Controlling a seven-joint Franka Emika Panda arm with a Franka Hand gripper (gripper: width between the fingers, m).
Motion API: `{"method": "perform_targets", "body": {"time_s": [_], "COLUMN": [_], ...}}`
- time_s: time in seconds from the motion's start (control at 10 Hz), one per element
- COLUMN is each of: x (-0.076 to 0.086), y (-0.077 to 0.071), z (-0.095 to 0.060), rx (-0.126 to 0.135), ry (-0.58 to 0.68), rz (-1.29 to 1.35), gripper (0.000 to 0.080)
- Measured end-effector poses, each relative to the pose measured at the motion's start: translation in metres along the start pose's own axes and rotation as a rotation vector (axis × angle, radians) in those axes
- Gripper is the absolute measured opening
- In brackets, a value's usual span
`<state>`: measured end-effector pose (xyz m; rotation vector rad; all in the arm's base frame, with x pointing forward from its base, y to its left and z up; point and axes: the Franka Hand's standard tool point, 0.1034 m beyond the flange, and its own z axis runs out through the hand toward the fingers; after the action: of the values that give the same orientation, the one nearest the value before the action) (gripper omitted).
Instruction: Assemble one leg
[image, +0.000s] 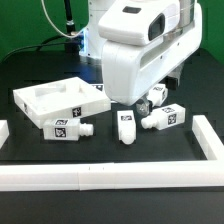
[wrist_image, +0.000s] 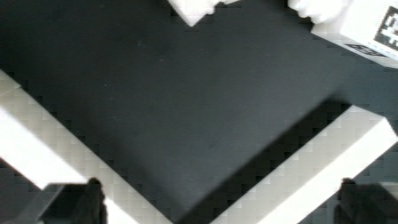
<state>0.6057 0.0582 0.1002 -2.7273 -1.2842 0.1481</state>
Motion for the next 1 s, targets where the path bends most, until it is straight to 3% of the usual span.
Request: {"method": "perform_targets", "body": {"time_s": [0.6, 0.8, 0.9, 1.0], "x": [-0.006, -0.041, -0.046, -0.055], "y": [0.004, 0.017, 0.013, 0.010], "z": [0.000, 0.002, 0.009, 0.018], "rx": [0.000, 0.004, -0.006, 0.008], "ry": [0.002, 0.011, 0.022, 0.020], "rz": [0.016, 0.247, 0.292, 0.299], "gripper": [0.0650, 0.0650, 0.0650, 0.0650]}}
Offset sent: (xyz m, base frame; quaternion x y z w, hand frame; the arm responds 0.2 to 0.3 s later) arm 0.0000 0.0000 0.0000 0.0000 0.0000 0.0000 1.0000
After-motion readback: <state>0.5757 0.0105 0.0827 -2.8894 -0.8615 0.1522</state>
